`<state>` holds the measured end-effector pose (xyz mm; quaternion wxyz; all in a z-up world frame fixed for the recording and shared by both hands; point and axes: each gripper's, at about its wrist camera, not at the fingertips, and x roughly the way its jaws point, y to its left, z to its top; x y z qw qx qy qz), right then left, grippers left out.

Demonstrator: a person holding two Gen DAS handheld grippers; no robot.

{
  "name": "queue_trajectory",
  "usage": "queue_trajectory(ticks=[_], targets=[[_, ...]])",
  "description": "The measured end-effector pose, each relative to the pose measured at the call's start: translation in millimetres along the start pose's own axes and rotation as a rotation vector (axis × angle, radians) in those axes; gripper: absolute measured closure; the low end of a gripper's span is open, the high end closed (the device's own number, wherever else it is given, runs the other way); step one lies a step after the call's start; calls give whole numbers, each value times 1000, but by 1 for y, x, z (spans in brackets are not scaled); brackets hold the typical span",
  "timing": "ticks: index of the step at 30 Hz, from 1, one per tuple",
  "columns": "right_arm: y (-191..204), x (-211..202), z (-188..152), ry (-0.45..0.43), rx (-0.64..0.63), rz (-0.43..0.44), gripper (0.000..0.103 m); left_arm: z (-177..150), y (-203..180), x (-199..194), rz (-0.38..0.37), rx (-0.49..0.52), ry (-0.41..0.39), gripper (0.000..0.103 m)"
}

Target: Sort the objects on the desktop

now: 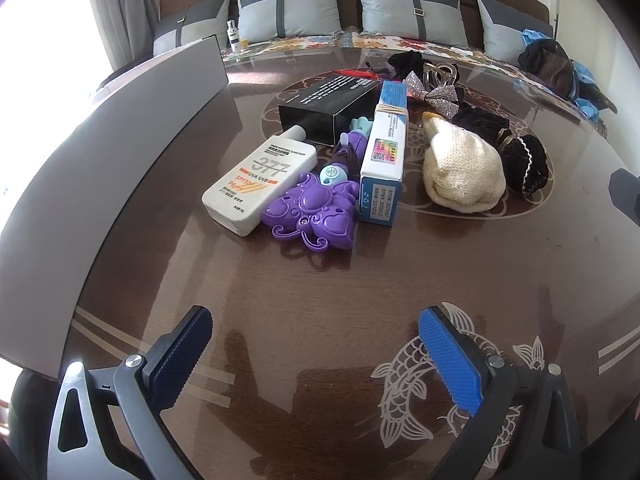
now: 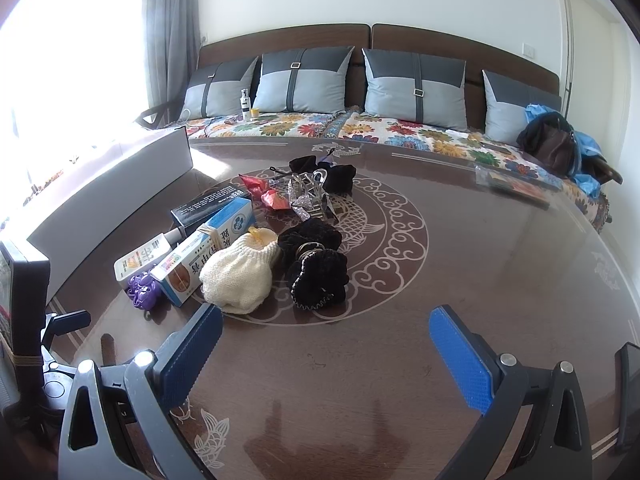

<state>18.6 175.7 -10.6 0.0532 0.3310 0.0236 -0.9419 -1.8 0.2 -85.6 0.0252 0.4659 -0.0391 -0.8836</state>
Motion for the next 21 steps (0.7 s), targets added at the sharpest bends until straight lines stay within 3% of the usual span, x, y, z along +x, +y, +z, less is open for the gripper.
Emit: queue_trajectory(ticks=[14,21], targets=[[1,4,-3,10,1,0,0,1,-2,3,0,5,5,0],[-1,21,-10,104,-1,-23,0,7,-2,8,-17,-2,15,0]])
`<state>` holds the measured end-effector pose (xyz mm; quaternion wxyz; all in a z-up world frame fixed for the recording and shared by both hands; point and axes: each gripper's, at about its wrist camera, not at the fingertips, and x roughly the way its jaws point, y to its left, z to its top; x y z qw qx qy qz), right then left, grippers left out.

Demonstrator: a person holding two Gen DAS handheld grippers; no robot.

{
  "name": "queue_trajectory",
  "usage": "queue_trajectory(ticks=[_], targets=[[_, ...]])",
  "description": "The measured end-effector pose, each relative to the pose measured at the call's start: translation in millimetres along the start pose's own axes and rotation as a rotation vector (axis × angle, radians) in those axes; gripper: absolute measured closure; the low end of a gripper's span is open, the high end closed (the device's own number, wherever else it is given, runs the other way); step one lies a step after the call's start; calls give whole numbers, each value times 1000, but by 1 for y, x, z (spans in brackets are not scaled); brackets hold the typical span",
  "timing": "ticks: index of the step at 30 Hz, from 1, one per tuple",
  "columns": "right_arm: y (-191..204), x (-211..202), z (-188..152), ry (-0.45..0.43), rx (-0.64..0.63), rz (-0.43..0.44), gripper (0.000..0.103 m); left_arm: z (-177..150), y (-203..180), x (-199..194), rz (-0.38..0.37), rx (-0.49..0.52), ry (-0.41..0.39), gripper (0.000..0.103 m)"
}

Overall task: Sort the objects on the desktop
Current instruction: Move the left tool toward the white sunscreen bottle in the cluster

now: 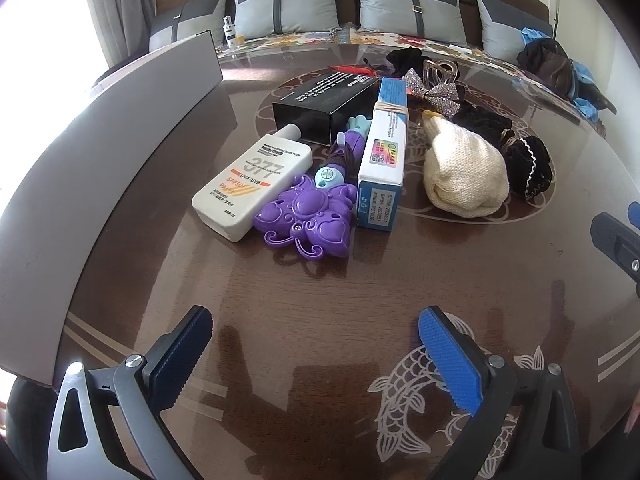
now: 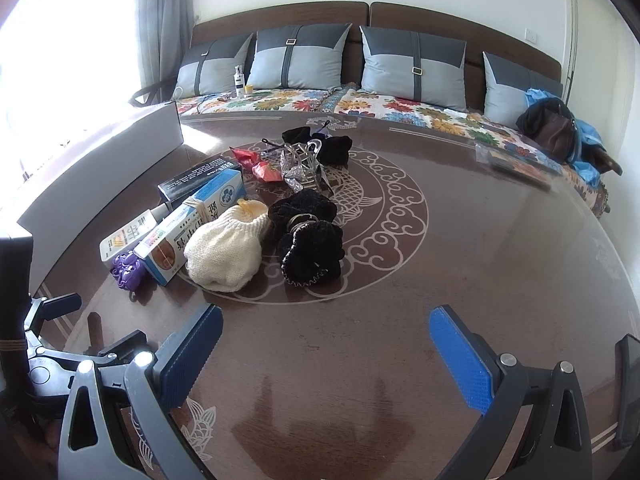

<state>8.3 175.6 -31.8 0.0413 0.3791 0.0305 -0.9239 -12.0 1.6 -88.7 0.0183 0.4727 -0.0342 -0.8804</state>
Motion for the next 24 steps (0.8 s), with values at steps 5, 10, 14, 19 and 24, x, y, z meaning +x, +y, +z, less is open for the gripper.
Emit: queue_trajectory(ticks=[5,10,14,19,24], targets=[[-2,19,-8,100,-1,-16,0,8,-2,5,-16,13,1,0],[-8,41,-19,214,16,-23,0,20,-3,15,-69,8,-2,0],[-11,46,-22,233,24,-26,0,35,-5,26,-103,18,1,0],[-16,53,-21,244,33,-20,0,56,-12,39,-121,48,-6,0],[-23,58,-17,226,40,-19,0,83,-20,55,-138,71,-18,0]])
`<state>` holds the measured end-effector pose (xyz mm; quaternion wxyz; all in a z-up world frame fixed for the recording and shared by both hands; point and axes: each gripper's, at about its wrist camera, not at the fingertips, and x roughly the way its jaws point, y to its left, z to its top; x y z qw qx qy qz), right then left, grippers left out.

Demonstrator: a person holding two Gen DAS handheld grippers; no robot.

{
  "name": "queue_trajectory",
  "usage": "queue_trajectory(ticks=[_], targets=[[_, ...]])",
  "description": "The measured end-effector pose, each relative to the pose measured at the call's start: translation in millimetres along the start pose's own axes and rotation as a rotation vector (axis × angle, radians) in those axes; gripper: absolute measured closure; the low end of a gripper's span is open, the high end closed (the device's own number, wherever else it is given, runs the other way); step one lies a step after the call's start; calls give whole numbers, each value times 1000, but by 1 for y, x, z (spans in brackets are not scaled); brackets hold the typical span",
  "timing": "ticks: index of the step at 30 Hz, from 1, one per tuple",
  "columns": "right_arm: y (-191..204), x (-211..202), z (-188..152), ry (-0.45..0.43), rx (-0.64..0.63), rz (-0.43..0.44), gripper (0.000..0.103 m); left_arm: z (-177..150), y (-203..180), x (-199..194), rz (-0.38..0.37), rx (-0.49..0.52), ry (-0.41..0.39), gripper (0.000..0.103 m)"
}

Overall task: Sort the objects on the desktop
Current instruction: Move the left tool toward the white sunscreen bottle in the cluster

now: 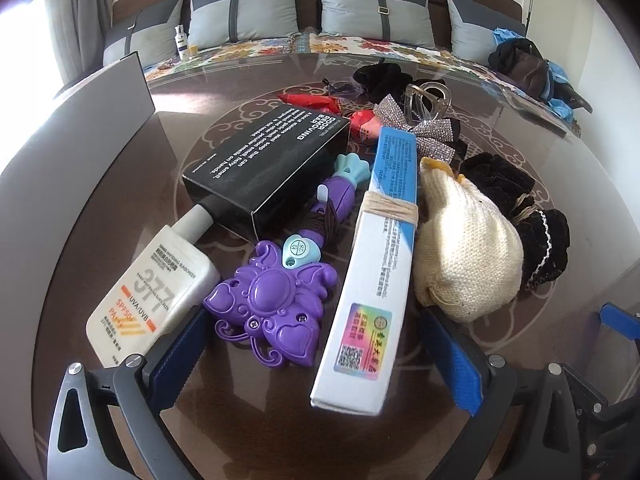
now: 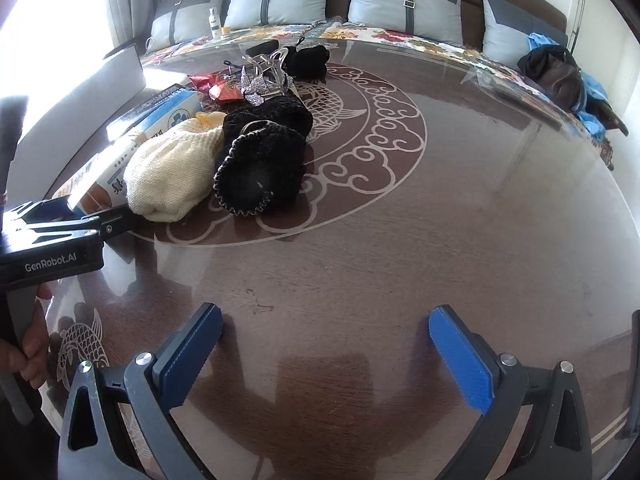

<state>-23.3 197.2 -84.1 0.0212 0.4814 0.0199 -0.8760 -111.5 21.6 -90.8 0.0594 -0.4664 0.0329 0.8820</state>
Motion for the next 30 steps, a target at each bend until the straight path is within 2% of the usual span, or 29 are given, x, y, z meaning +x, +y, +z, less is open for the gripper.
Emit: queue_trajectory(ticks=[5,11,30], targets=[[-3,4,5,-29,-2,1,0,18,-2,12,-18,22,-14,0],[-4,6,9,-50,0,0,0,12,0,9,8,-12,-21,0],[-5,7,10,-52,2,-1,0,10,2,9,6,-13,-21,0]])
